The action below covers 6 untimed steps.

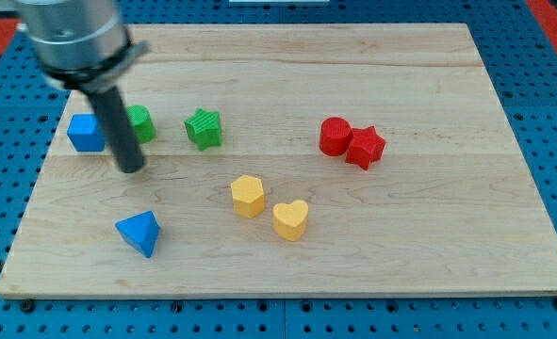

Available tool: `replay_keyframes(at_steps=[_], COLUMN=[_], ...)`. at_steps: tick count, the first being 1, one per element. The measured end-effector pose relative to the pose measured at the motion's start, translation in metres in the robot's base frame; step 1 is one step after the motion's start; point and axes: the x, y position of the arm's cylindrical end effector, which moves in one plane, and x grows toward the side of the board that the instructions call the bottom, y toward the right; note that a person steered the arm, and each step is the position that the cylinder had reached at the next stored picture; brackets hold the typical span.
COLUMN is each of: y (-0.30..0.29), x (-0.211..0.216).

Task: Move the green star parallel to the green circle

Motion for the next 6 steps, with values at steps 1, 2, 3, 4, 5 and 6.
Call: replay_keyframes(at_steps=[1,2,3,4,5,6], y=[-0.004,0.001,0.015,0.052,0.100,0.145], x=[-0.015,-0.026,-0.032,-0.030,-0.014,-0.014])
